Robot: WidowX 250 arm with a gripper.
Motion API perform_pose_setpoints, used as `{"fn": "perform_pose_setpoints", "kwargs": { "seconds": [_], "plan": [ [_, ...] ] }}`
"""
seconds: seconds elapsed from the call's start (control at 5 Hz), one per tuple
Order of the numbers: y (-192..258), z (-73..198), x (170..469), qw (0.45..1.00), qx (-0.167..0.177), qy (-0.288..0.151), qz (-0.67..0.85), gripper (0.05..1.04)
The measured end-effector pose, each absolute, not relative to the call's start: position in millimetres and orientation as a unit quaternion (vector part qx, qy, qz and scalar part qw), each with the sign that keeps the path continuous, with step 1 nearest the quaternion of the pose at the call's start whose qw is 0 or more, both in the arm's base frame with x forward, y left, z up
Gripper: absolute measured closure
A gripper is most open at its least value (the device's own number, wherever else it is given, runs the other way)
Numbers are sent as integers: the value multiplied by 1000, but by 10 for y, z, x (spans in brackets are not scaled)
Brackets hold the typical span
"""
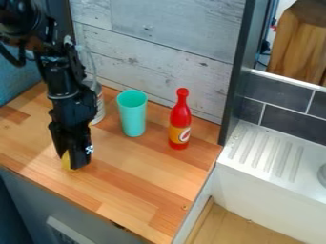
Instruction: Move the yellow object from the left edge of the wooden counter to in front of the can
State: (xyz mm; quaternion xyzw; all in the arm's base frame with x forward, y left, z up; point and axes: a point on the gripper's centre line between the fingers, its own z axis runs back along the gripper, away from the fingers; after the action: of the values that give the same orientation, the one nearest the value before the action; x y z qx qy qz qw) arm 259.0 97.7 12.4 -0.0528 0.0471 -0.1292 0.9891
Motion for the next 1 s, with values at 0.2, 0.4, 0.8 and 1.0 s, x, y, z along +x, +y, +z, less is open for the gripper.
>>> {"fn": "perform_pose_setpoints", "kwargs": {
  "seconds": [0.2,0.4,0.8,1.0],
  "plan": [
    [1054,80,2596,989,-49,89,-108,389],
    [1081,86,2577,989,-41,96,-105,313],
    [1176,307,2654,995,-22,45,-89,77],
    [1284,462,2753,997,-15,28,-75,82]
  ]
}}
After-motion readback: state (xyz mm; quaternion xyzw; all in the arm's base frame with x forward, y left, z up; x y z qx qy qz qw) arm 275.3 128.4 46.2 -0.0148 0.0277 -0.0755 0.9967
